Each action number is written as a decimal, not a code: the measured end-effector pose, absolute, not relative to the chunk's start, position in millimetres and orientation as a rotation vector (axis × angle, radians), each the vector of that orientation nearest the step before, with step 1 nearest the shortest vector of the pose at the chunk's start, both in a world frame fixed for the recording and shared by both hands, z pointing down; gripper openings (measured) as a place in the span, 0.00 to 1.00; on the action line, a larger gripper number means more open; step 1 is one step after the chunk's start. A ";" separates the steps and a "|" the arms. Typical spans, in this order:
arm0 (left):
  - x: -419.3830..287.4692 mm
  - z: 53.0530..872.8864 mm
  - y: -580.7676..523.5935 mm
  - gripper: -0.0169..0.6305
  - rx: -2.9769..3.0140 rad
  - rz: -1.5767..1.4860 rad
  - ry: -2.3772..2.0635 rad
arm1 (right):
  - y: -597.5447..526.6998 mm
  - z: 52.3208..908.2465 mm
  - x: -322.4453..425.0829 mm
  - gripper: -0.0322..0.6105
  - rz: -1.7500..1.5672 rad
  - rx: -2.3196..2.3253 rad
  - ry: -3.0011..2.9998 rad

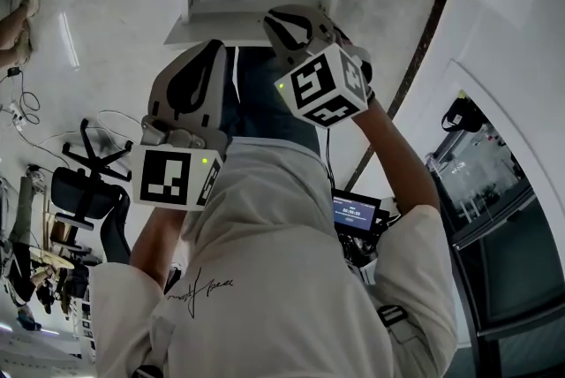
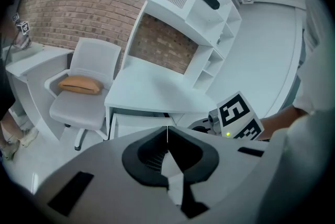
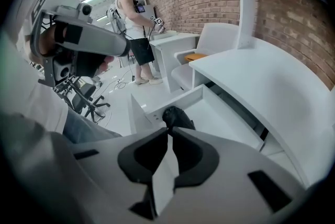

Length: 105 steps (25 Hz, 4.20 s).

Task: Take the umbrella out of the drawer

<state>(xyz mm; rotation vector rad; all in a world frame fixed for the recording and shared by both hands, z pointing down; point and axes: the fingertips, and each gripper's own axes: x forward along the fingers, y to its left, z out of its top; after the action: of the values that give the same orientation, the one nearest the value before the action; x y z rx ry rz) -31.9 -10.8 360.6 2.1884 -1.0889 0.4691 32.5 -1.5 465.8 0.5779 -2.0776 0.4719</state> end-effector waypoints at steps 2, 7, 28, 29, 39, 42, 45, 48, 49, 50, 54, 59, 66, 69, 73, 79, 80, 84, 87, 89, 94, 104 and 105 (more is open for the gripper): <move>-31.8 362.5 -8.4 0.05 2.179 0.473 -1.092 | -5.1 472.2 33.8 0.10 0.470 0.590 -2.077; -32.3 369.4 -7.2 0.05 2.161 0.480 -1.093 | -7.3 491.9 36.8 0.10 0.475 0.553 -2.052; -32.6 397.8 -1.5 0.05 2.086 0.486 -1.103 | -26.5 561.1 37.5 0.21 0.378 0.451 -1.960; -32.5 398.7 -0.3 0.05 2.082 0.488 -1.105 | -28.2 564.4 38.0 0.21 0.369 0.453 -1.958; -31.4 406.6 10.2 0.05 2.032 0.499 -1.102 | -36.1 596.4 42.3 0.27 0.266 0.381 -1.881; -30.9 406.7 8.4 0.05 2.039 0.504 -1.109 | -39.0 602.1 41.2 0.27 0.222 0.361 -1.866; -30.9 408.6 5.3 0.05 2.037 0.499 -1.110 | -43.6 610.6 40.5 0.29 0.181 0.344 -1.847; -31.6 411.0 3.4 0.05 2.026 0.495 -1.112 | -49.1 619.2 38.8 0.32 0.138 0.328 -1.831; -31.7 411.6 3.5 0.05 2.021 0.493 -1.111 | -50.9 621.6 38.1 0.33 0.128 0.328 -1.828; -31.6 412.4 3.8 0.05 2.017 0.491 -1.110 | -52.2 624.1 37.4 0.34 0.122 0.327 -1.826; -32.0 414.4 3.9 0.05 2.008 0.491 -1.111 | -53.6 634.2 35.6 0.37 0.109 0.310 -1.809; -34.3 416.9 -0.2 0.05 2.001 0.486 -1.118 | -56.5 643.1 34.9 0.40 0.121 0.271 -1.787; -36.0 418.7 -1.7 0.05 1.992 0.481 -1.124 | -49.6 650.5 35.9 0.43 0.080 0.151 -1.746; -36.8 419.1 -3.6 0.05 1.992 0.480 -1.124 | -52.7 654.7 33.9 0.43 0.036 0.168 -1.740; -38.7 424.9 -5.9 0.05 1.990 0.485 -1.119 | -55.1 662.0 28.6 0.43 0.041 0.168 -1.734; -40.8 431.6 -7.7 0.05 2.003 0.499 -1.110 | -54.8 670.2 26.8 0.43 0.018 0.168 -1.719; -41.6 432.2 -7.5 0.05 2.003 0.500 -1.111 | -55.0 671.2 26.3 0.43 0.013 0.166 -1.718; -41.3 432.8 -2.7 0.05 1.998 0.508 -1.104 | -54.5 672.3 26.5 0.43 -0.006 0.151 -1.716; -41.5 436.5 1.0 0.05 1.997 0.519 -1.095 | -56.3 672.8 25.6 0.43 -0.024 0.146 -1.724; -41.5 440.4 3.4 0.05 1.993 0.521 -1.092 | -57.4 676.6 26.1 0.43 -0.066 0.146 -1.714; -40.8 442.4 7.5 0.05 1.972 0.521 -1.092 | -58.7 685.6 28.4 0.44 -0.087 0.148 -1.672; -39.3 440.5 6.6 0.05 1.986 0.498 -1.105 | -58.5 691.5 29.1 0.44 0.033 0.083 -1.656; -39.8 440.6 6.0 0.05 1.989 0.497 -1.107 | -58.4 692.0 29.0 0.44 0.034 0.083 -1.658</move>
<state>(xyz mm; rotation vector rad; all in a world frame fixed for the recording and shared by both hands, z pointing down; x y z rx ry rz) -39.8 6.0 440.6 1.9887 -1.1072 0.4966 29.0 -58.4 692.0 0.0828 -1.6579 0.0339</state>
